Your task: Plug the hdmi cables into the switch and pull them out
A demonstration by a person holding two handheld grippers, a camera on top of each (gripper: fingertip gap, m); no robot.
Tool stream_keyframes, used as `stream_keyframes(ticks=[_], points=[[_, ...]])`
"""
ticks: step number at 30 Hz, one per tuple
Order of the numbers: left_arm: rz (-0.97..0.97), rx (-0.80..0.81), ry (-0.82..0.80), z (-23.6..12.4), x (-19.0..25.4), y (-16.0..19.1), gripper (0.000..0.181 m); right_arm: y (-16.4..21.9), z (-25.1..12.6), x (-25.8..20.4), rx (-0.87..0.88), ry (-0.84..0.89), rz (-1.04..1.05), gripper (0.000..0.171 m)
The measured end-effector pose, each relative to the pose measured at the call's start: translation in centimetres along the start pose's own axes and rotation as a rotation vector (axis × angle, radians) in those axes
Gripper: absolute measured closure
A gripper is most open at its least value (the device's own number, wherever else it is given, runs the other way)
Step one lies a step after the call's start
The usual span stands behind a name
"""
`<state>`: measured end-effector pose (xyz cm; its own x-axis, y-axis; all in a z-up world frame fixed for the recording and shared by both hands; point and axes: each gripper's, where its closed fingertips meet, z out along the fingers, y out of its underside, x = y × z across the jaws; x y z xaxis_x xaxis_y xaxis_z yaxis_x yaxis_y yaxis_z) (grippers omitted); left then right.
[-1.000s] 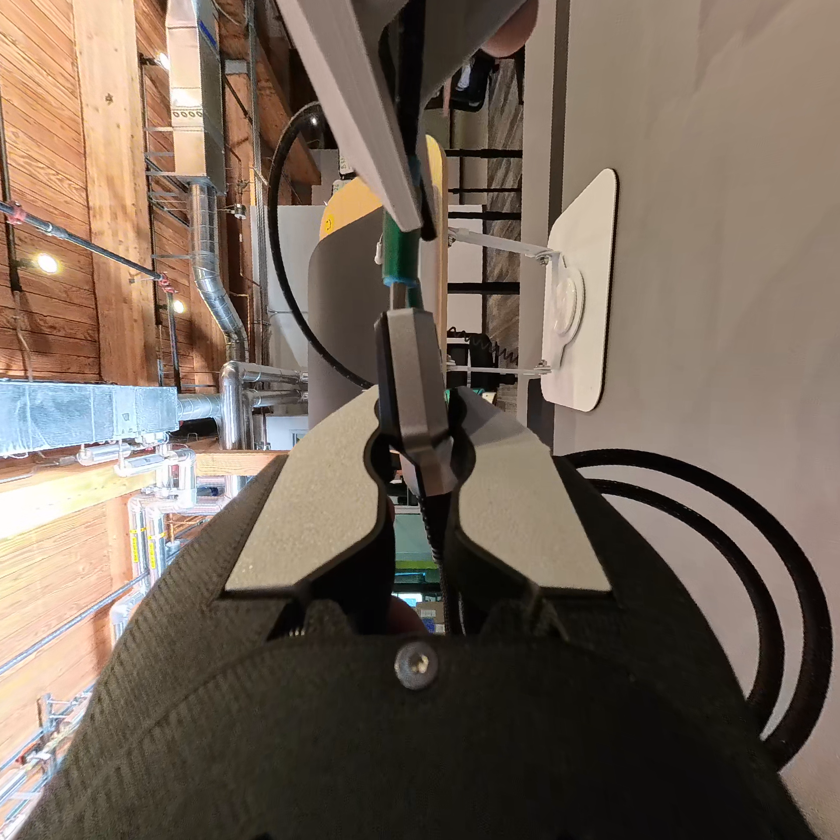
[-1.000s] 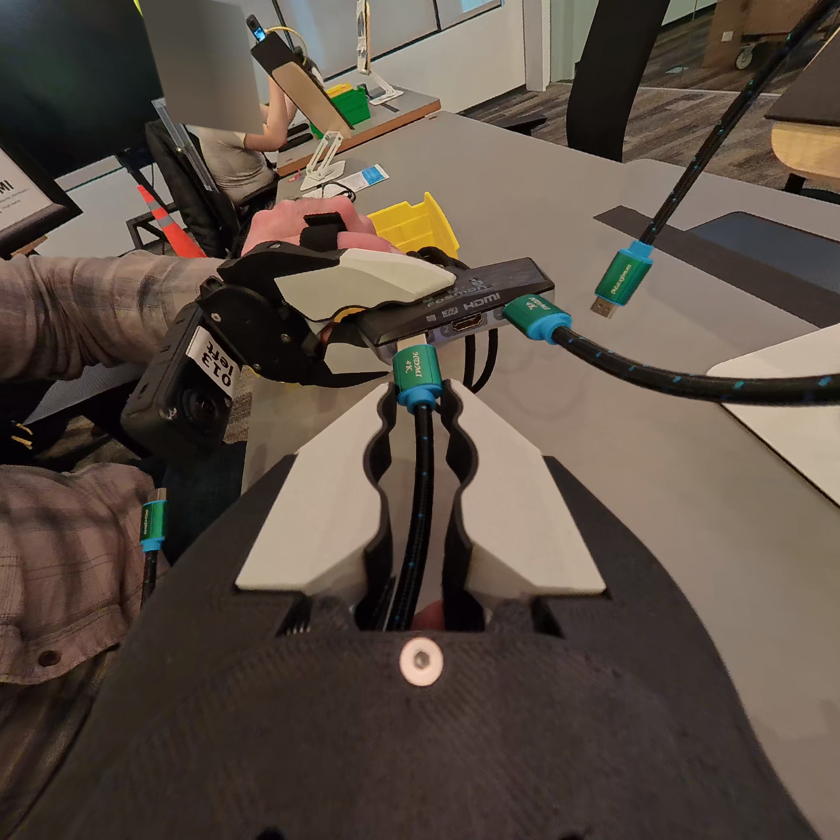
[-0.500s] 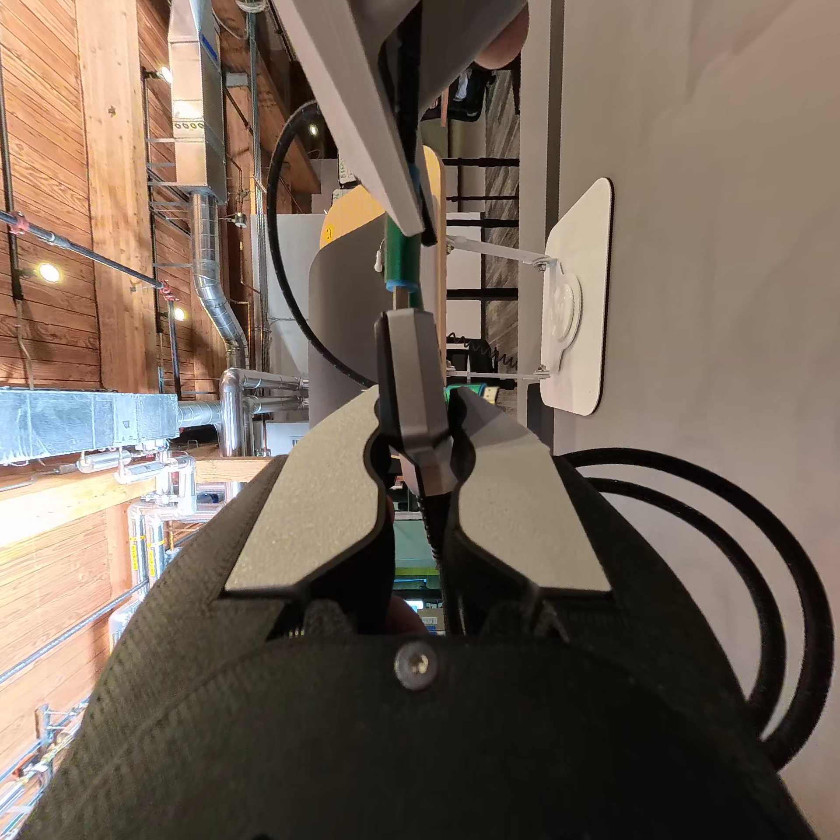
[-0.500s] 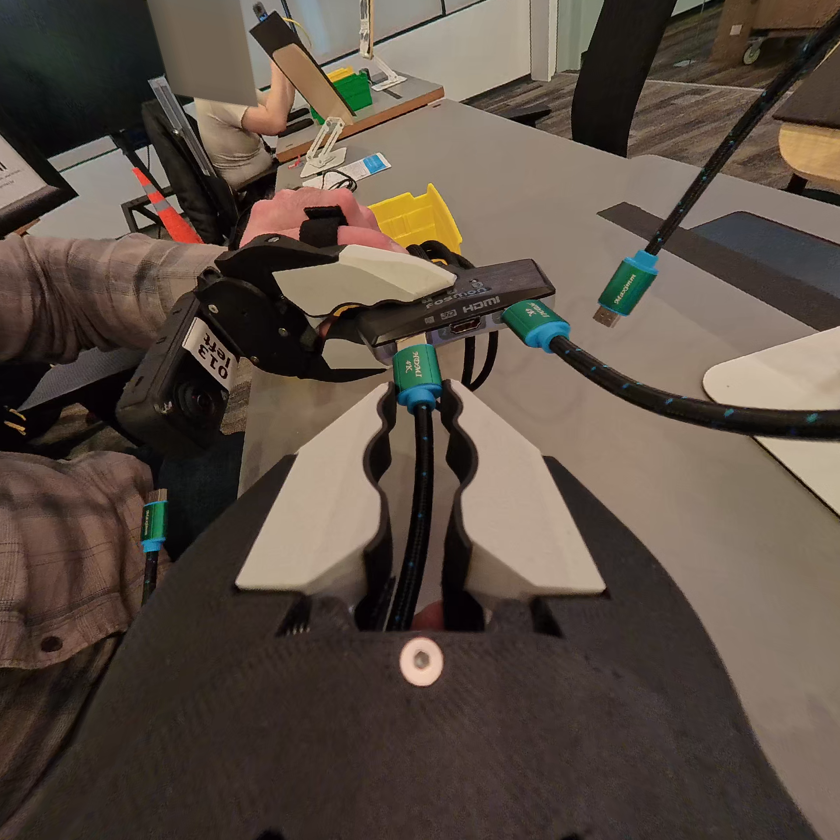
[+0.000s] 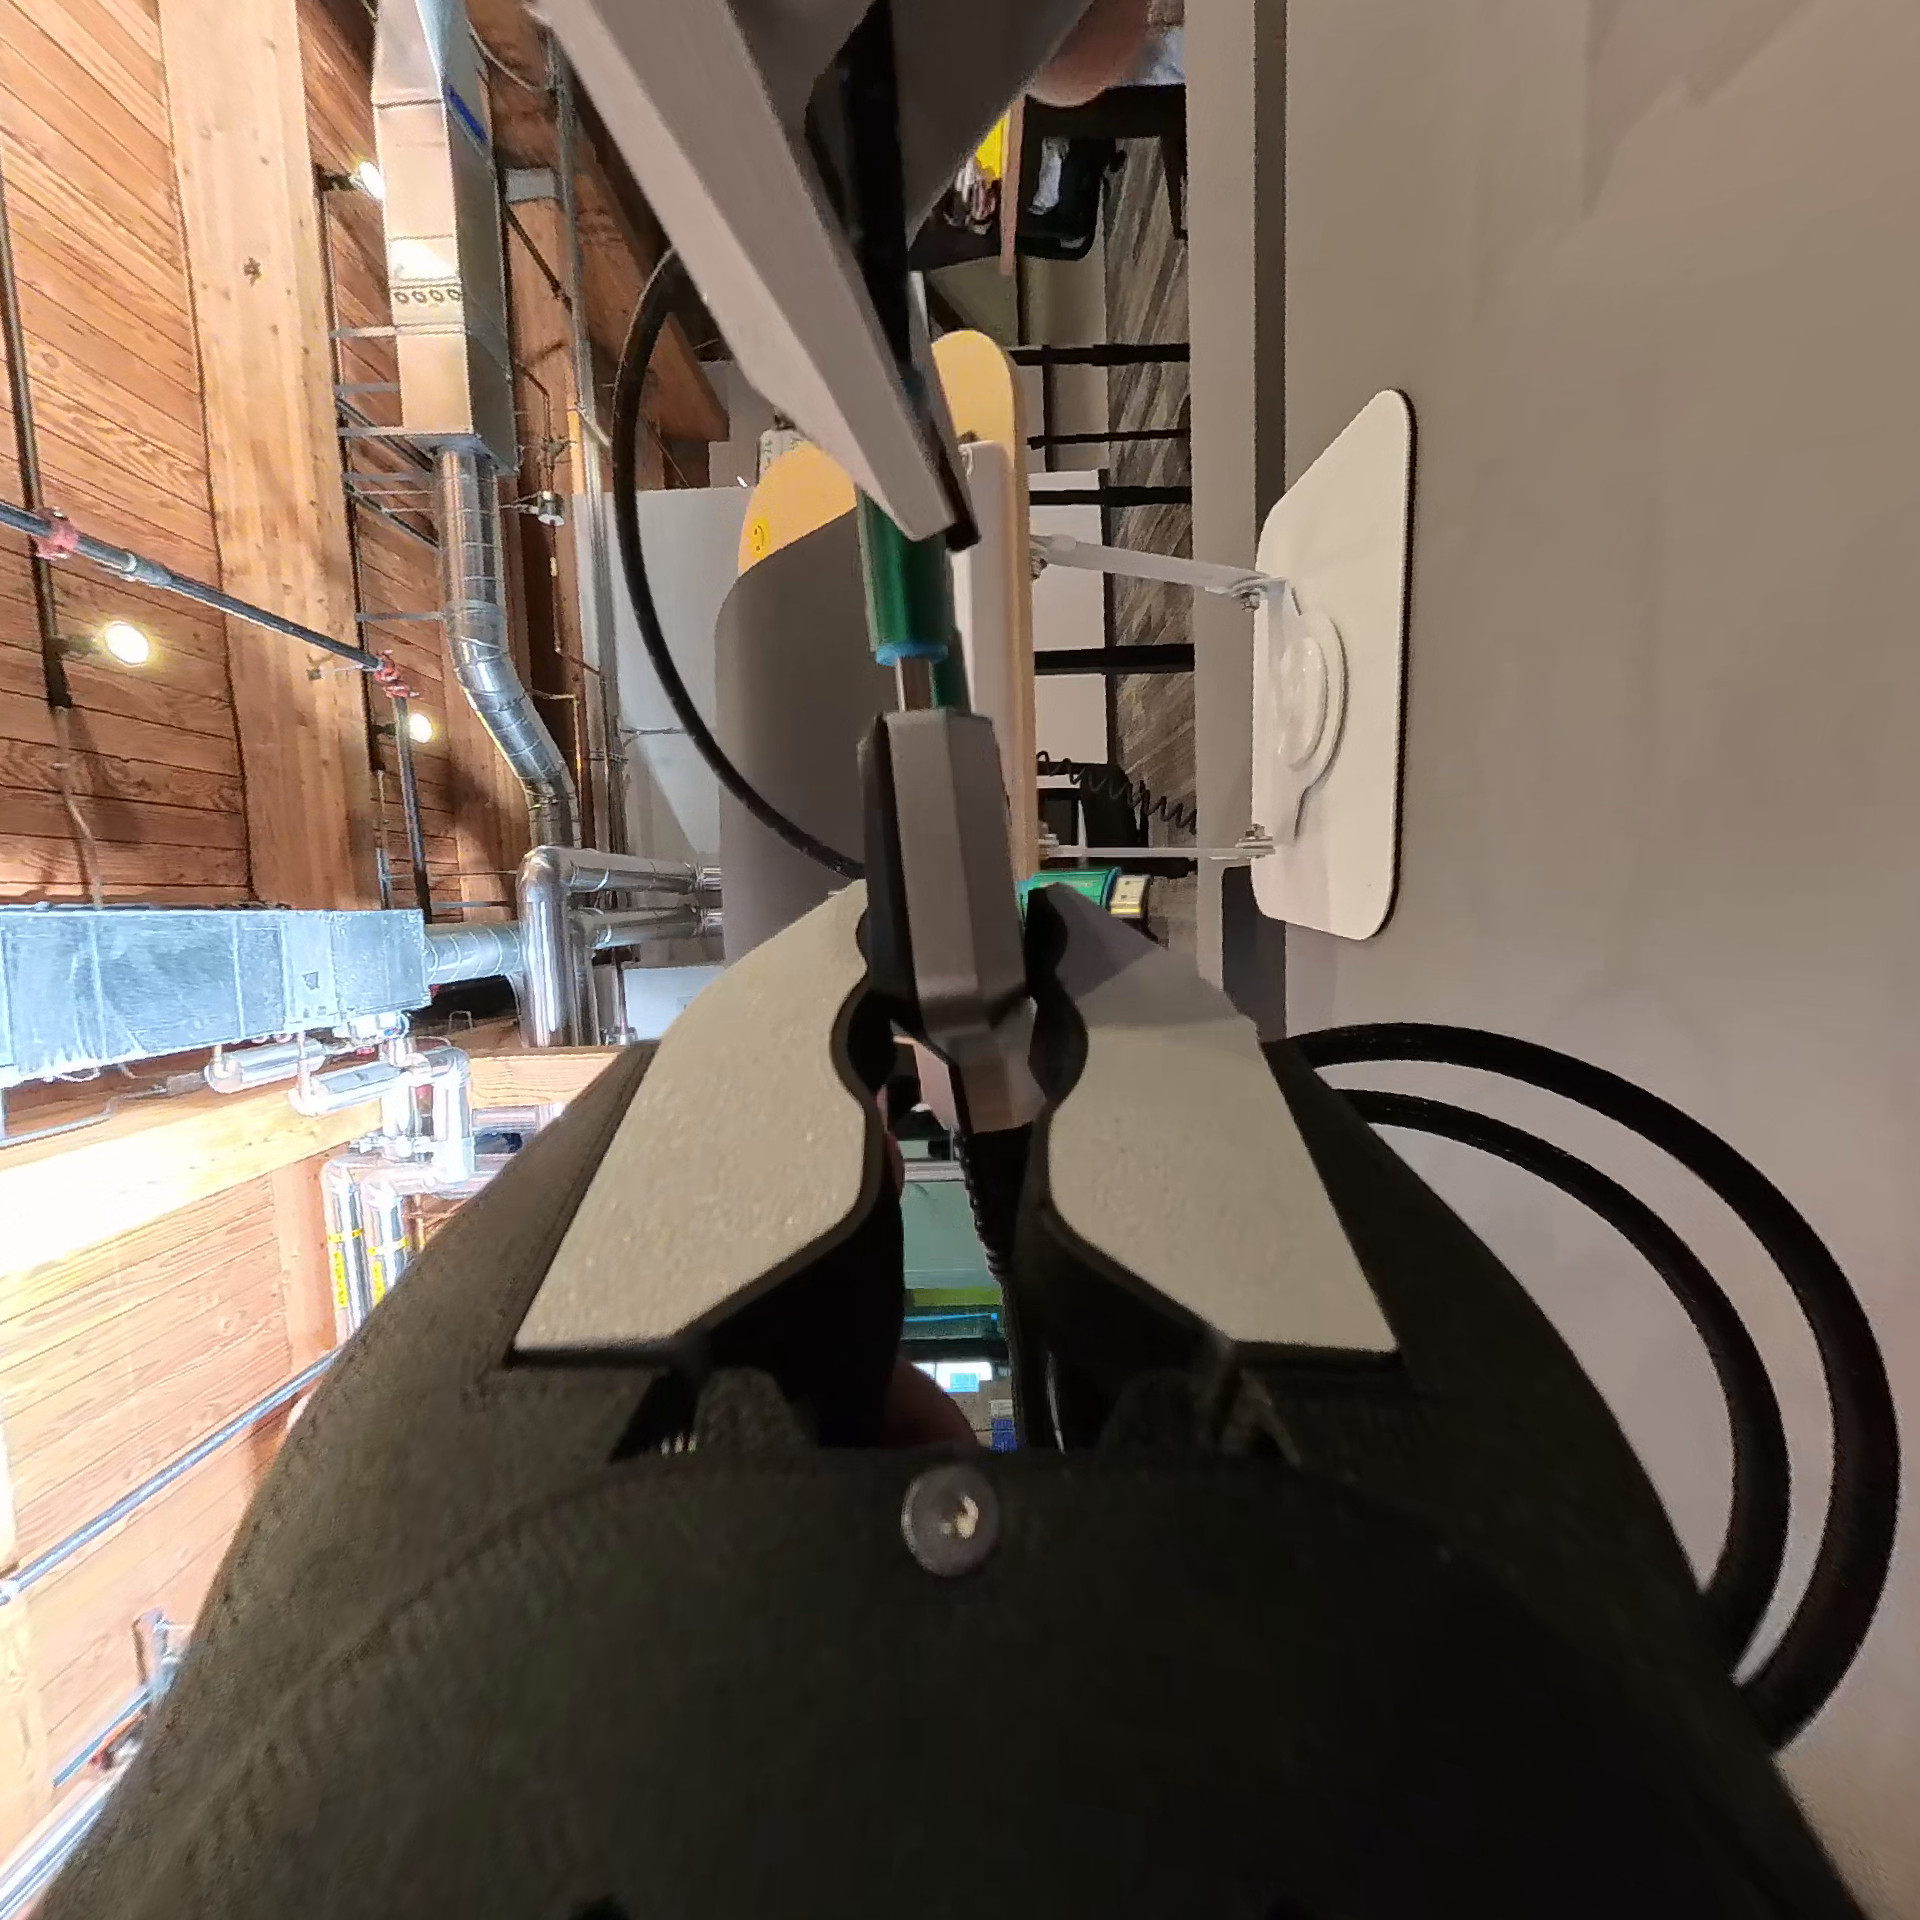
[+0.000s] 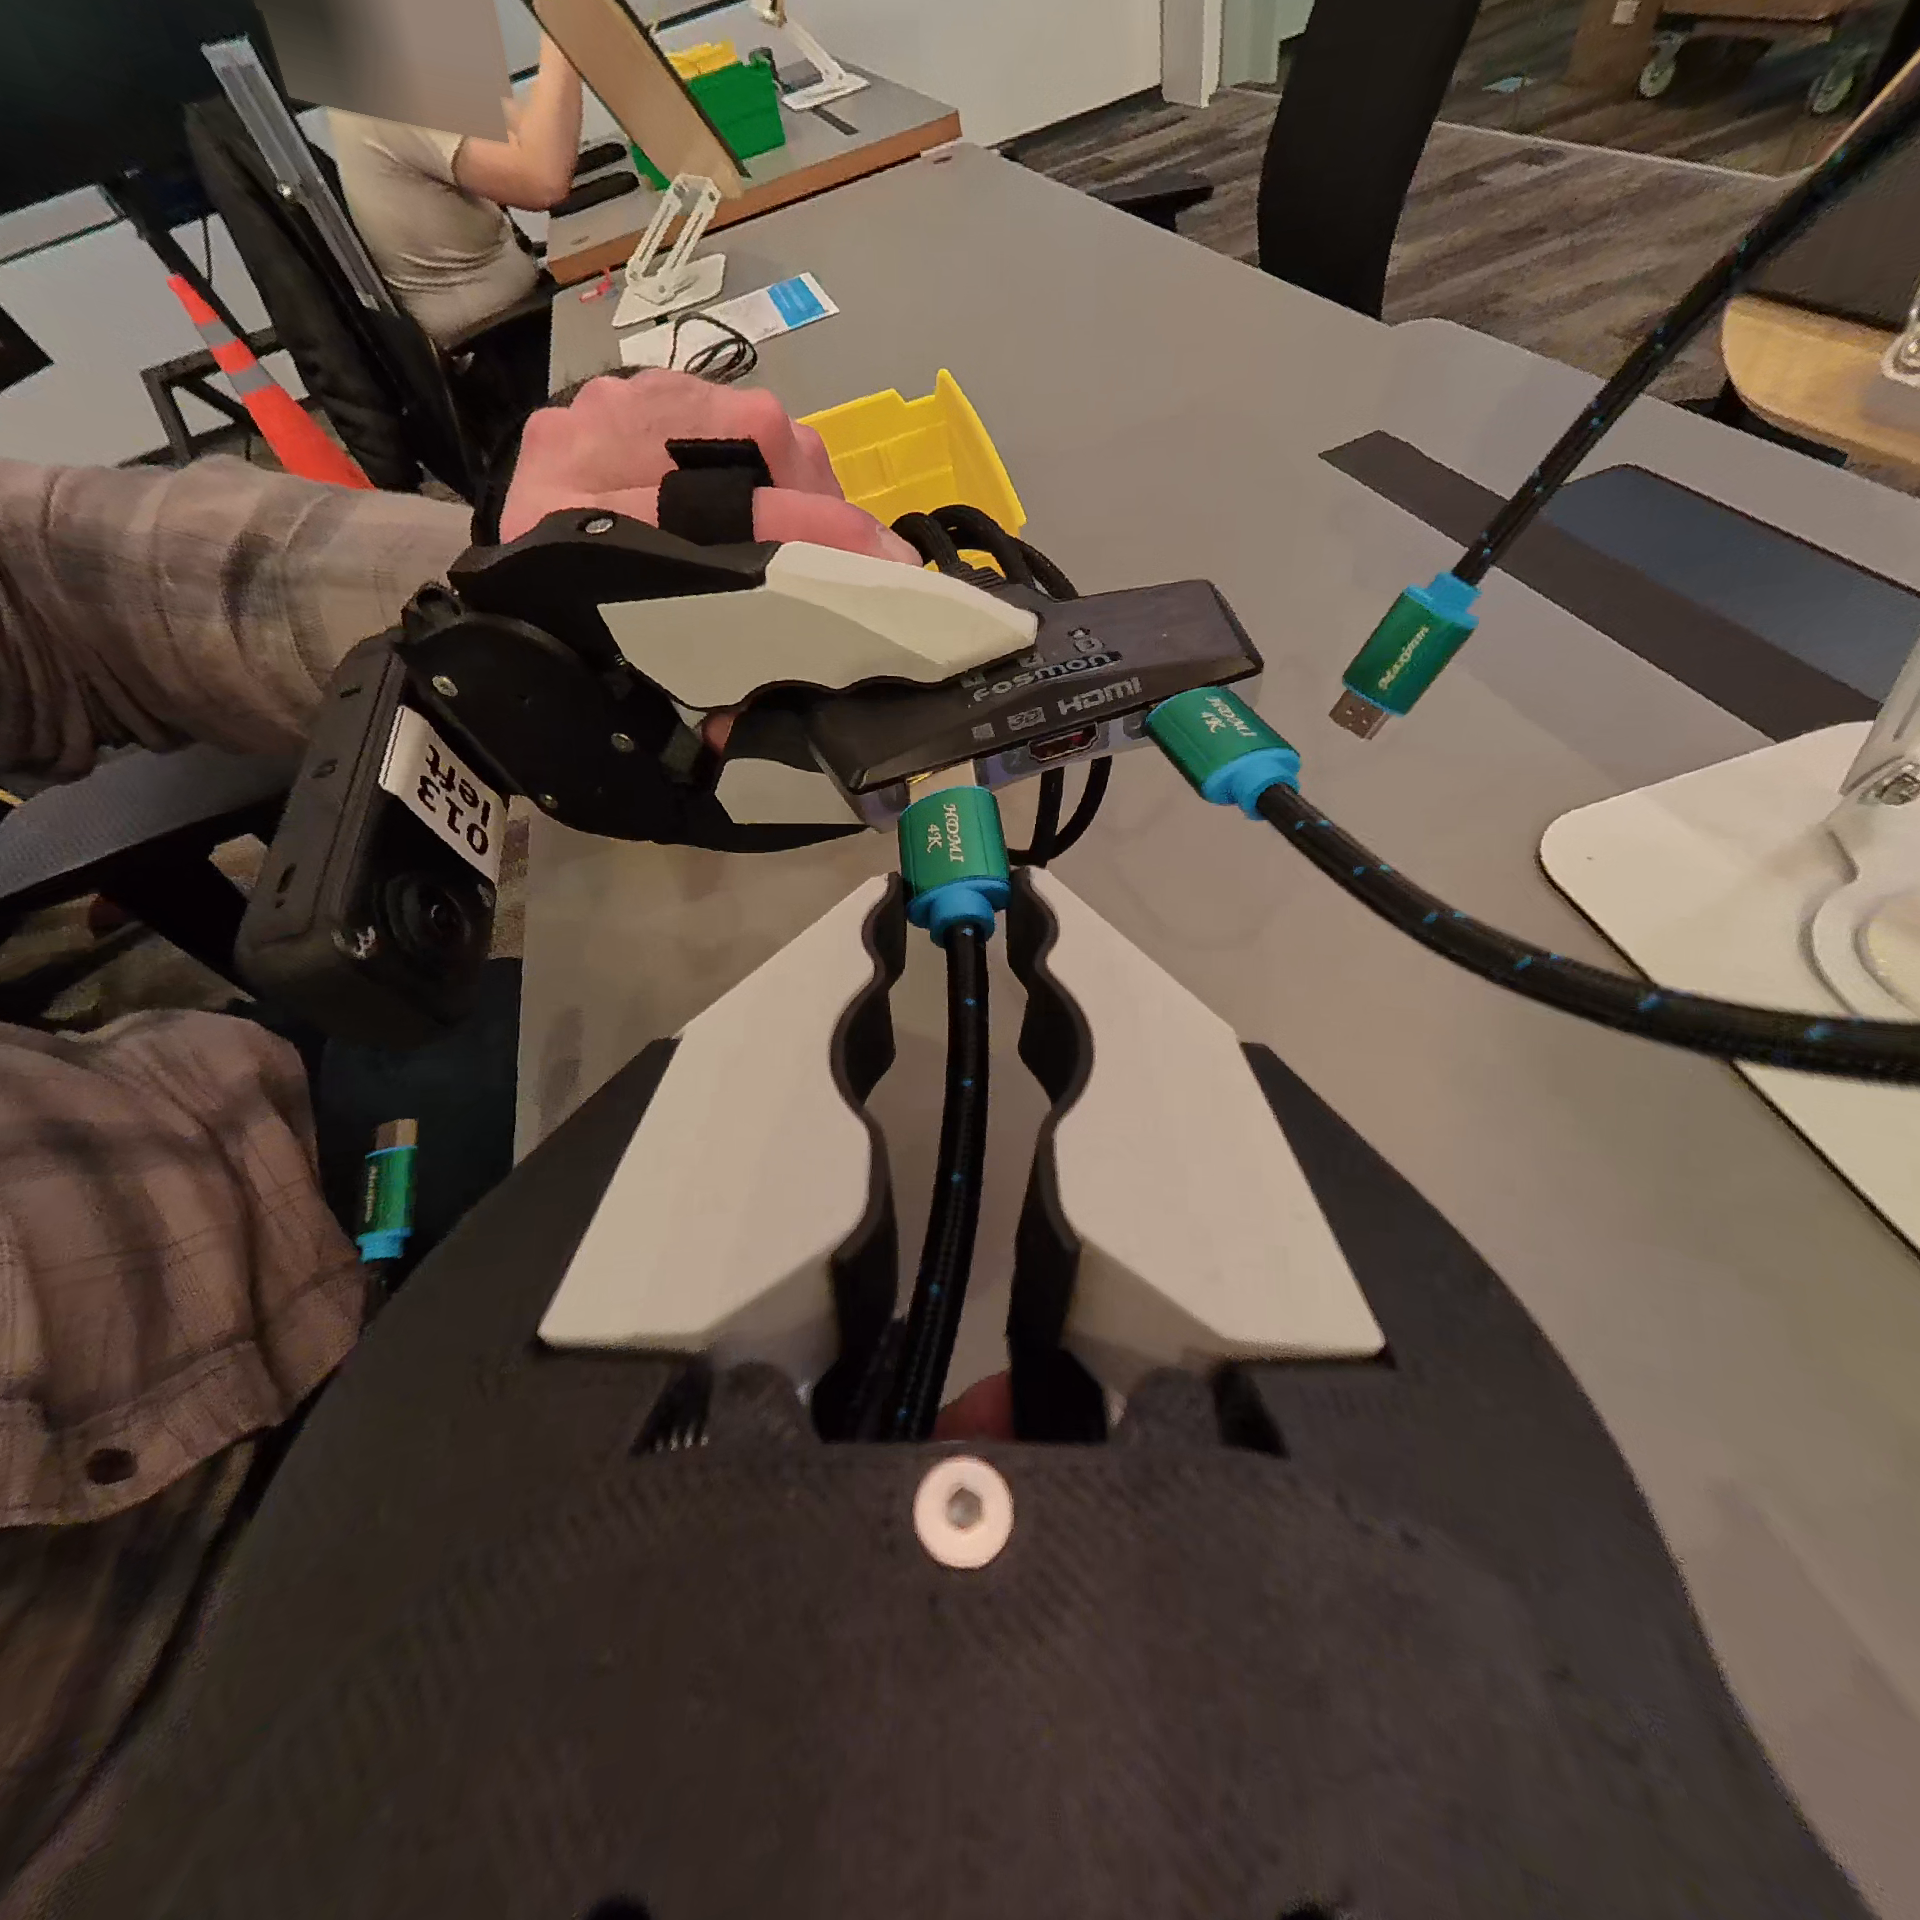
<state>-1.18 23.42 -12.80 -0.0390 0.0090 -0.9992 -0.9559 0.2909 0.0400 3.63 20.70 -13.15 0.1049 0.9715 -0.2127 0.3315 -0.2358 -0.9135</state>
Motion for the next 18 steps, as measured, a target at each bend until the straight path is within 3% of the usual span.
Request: stream_keyframes(ticks=[18], points=[[0.085,0.034,-0.032,-0.3,-1.2,-0.3,0.159,-0.6,0.0,-0.7,0.004,-0.088,-0.034,0.154]])
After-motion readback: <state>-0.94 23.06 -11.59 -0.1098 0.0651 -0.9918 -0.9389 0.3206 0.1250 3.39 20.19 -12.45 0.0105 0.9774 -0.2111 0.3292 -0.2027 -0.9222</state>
